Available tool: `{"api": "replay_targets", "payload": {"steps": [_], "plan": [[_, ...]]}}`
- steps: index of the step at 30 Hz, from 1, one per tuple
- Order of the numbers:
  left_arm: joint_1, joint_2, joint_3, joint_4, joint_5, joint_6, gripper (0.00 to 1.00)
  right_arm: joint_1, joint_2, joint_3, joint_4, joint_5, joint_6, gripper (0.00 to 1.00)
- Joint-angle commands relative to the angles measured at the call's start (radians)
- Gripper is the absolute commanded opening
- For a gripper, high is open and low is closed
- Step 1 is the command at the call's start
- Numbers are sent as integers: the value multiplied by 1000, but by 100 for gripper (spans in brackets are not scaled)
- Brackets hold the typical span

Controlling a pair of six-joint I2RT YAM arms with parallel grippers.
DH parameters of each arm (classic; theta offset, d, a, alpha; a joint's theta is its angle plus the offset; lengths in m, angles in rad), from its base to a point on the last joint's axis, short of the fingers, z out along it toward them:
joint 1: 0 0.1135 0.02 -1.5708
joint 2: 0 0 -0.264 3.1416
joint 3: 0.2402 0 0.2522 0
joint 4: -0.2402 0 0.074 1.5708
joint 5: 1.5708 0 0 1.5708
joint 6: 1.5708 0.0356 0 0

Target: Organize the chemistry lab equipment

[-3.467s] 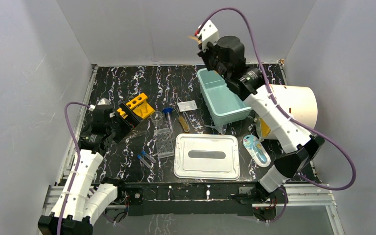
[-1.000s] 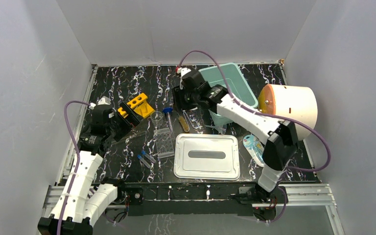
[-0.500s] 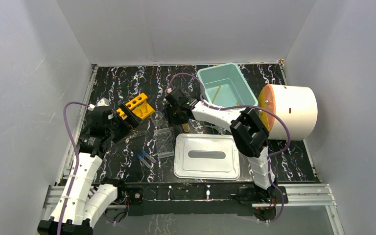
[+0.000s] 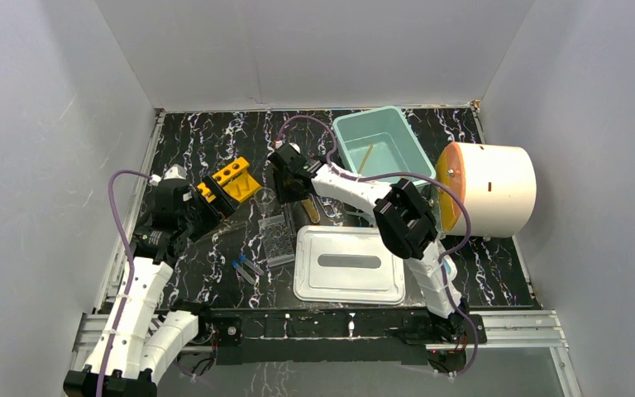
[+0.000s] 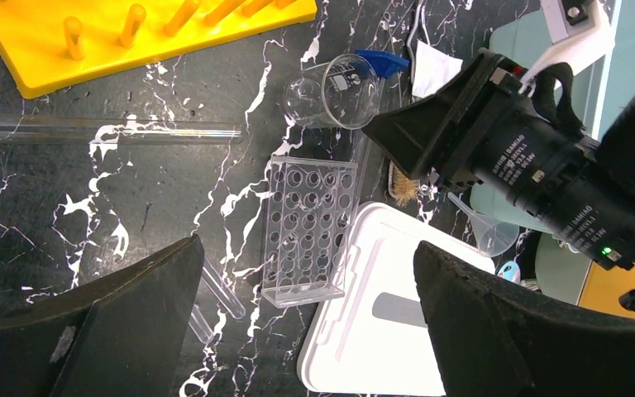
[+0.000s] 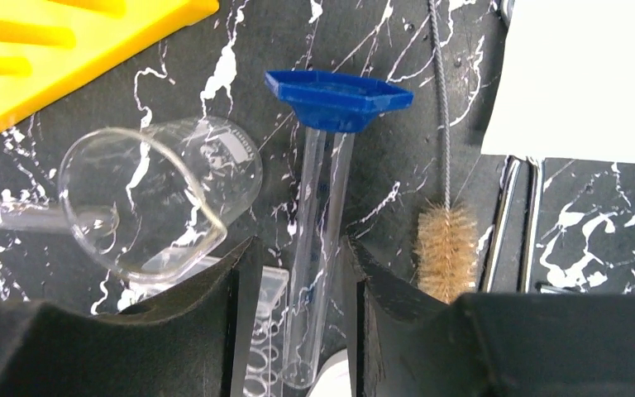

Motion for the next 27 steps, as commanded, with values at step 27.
{"api": "replay_targets", "payload": {"steps": [27], "plan": [[-3, -11, 43, -37, -20, 24, 98, 25, 153, 181, -122, 156, -24, 26]]}}
